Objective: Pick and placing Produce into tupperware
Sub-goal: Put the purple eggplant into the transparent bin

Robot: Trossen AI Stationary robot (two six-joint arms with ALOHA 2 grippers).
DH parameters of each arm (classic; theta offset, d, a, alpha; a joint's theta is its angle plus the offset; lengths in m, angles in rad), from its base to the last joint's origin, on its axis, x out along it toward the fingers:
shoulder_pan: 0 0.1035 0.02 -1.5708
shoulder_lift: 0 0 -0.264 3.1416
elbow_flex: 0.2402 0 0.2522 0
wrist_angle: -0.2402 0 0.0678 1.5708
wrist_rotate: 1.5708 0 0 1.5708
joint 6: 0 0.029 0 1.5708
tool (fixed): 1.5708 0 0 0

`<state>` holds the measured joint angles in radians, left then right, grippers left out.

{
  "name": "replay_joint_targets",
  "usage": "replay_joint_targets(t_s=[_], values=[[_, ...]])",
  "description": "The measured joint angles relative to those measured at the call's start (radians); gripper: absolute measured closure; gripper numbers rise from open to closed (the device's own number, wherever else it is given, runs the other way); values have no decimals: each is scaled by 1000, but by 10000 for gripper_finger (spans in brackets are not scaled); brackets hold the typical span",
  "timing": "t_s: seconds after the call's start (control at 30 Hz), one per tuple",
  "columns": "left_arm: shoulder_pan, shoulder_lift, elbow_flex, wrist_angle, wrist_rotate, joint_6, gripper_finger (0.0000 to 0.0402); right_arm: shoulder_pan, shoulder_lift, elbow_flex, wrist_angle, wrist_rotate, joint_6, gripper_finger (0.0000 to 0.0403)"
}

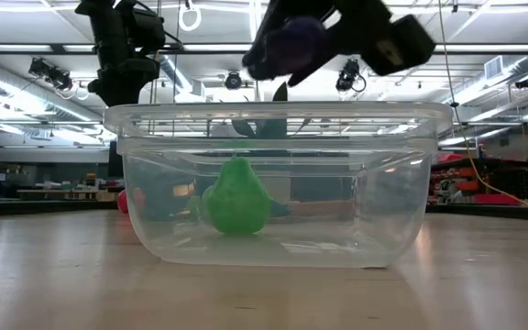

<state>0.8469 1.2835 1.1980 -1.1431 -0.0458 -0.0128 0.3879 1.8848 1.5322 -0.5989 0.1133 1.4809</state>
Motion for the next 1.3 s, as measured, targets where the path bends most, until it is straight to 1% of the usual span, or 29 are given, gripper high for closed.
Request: replay_joint_targets(t_s=[0.1, 0.17, 0.3, 0.43, 0.53, 0.7, 0.8, 0.97, 1.13, 1.3], values=[[0, 0, 0, 0, 0, 0, 202, -9, 37, 35, -12, -12, -40, 312], [0, 0, 0, 0, 0, 0, 199, -18, 66, 77, -59, -23, -73, 313], [0, 0, 0, 0, 0, 1, 200, -36, 129, 218, -233, -71, -154, 318], [0, 0, 0, 0, 0, 1, 204, -52, 187, 367, -451, -82, -196, 322], [0, 0, 0, 0, 0, 1, 202, -64, 212, 425, -533, -111, -195, 322], [0, 0, 0, -2, 0, 10, 198, -67, 250, 437, -557, -178, -184, 321], [0, 0, 0, -5, 0, 10, 200, -67, 268, 437, -557, -191, -190, 321], [0, 0, 0, -6, 0, 10, 200, -82, 283, 437, -571, -172, -204, 321], [0, 0, 0, -10, 0, 10, 196, -102, 305, 436, -567, -174, -228, 321], [0, 0, 0, -22, 0, 24, 201, -111, 315, 434, -568, -180, -240, 321]])
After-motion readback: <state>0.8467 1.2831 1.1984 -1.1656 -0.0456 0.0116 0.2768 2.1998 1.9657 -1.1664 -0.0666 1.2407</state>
